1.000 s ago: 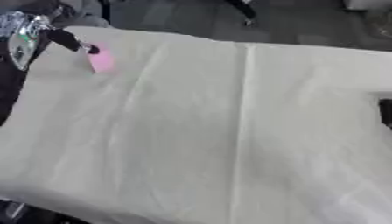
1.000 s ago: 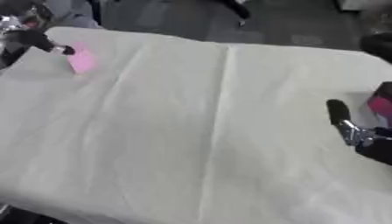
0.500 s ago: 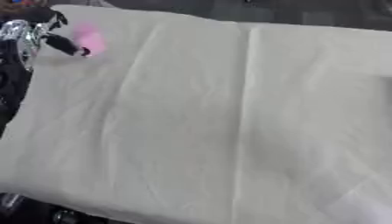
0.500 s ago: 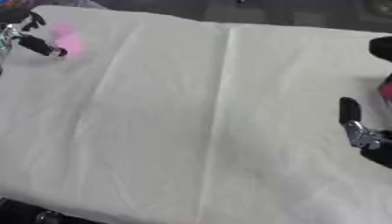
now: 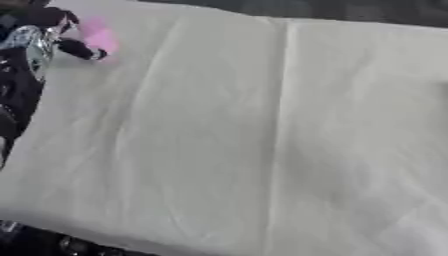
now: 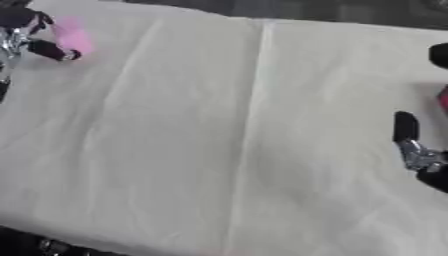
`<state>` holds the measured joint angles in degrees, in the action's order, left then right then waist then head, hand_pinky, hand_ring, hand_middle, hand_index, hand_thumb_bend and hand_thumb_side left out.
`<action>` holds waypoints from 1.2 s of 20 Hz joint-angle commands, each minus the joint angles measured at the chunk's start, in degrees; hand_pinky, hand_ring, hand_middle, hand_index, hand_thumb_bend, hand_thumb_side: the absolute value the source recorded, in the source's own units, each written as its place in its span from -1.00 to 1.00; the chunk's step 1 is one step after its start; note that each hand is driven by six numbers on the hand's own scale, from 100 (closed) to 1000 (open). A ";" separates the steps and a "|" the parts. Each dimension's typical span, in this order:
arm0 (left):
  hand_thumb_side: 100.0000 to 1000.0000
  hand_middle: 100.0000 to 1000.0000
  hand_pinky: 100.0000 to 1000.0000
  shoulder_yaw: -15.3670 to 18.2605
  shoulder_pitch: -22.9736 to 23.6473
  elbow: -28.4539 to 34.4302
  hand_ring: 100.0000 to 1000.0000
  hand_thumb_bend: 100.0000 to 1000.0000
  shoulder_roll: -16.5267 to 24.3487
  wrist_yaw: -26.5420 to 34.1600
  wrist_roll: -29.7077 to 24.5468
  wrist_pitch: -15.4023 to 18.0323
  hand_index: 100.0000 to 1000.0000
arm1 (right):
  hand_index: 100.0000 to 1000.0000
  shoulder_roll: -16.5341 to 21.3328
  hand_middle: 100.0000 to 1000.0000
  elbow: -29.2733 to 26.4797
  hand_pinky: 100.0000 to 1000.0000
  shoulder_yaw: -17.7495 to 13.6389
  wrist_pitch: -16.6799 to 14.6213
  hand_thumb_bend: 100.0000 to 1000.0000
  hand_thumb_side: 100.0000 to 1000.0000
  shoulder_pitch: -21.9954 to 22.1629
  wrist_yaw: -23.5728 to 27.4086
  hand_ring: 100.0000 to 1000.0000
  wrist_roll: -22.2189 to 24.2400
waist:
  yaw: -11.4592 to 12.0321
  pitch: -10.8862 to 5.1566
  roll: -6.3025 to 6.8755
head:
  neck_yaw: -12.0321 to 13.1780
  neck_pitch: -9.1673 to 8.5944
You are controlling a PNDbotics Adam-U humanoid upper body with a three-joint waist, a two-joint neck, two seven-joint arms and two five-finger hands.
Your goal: Pick up the objects with one hand, pass them to the other hand, and then place them into the box on the other side of the table.
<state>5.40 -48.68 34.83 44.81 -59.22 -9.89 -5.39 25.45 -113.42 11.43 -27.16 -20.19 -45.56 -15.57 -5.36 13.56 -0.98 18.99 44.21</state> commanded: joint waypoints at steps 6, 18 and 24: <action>-0.54 -0.08 0.52 0.10 -1.04 1.46 0.02 -0.37 1.01 0.99 5.17 0.27 0.22 | 0.67 0.32 0.43 -1.17 0.66 -0.20 -0.09 -0.90 -0.34 -0.90 -0.27 0.49 -0.06 | -0.47 0.47 -0.73 | 0.26 -0.09; -0.63 -0.31 0.43 -2.13 3.79 18.49 -0.14 -0.58 1.79 13.48 6.48 6.45 -0.06 | 0.68 1.48 0.44 -1.17 0.67 0.69 -0.55 -0.87 -0.37 -0.80 0.68 0.50 1.30 | 1.34 -3.88 0.83 | -4.12 -0.09; -0.60 -0.30 0.38 -5.91 10.14 38.28 -0.14 -0.54 -0.17 29.25 4.70 6.36 -0.08 | 0.76 1.93 0.53 -1.17 0.68 3.05 -2.88 -0.65 -0.41 -2.31 0.15 0.59 2.97 | 2.76 -7.33 1.07 | -9.84 -0.09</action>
<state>0.10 -37.97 68.49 43.70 -33.22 -4.64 0.99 25.94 -113.44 14.30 -29.42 -21.64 -45.31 -12.86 -2.61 7.51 -0.77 10.23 44.24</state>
